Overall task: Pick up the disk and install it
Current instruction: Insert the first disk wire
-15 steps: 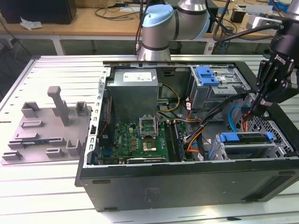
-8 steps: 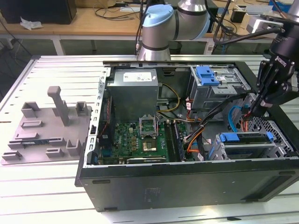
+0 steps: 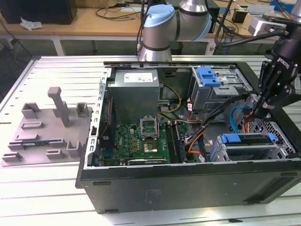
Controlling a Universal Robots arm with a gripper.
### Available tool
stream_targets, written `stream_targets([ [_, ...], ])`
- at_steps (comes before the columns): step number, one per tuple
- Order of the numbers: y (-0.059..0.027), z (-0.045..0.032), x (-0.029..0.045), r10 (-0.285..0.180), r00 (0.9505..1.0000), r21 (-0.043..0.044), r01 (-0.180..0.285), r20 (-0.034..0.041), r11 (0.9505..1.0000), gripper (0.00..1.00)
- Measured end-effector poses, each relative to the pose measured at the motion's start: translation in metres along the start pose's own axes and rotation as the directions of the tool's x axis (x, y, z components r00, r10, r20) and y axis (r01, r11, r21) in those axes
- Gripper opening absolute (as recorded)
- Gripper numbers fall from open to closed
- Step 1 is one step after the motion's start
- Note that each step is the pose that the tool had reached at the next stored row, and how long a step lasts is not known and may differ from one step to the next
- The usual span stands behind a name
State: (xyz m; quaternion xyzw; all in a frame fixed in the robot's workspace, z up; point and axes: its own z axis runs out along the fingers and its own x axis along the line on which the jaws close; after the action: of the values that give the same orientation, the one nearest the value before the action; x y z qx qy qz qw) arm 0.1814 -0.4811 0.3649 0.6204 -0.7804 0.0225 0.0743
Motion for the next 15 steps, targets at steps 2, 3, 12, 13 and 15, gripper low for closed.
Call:
stream_targets([
  [2,0.0001,-0.0006,0.0014,-0.004,1.0000,0.0019,0.004,0.0044,1.0000,0.17],
  [3,0.0002,-0.0010,0.0026,-0.009,0.9999,0.0036,0.009,0.0092,1.0000,0.17],
  [12,0.0004,-0.0014,0.0100,-0.034,0.9989,0.0098,0.033,0.0330,0.9994,0.17],
  [13,0.0003,-0.0014,0.0108,-0.036,0.9988,0.0106,0.035,0.0346,0.9993,0.17],
  [15,0.0003,-0.0015,0.0127,-0.040,0.9985,0.0125,0.039,0.0377,0.9992,0.17],
])
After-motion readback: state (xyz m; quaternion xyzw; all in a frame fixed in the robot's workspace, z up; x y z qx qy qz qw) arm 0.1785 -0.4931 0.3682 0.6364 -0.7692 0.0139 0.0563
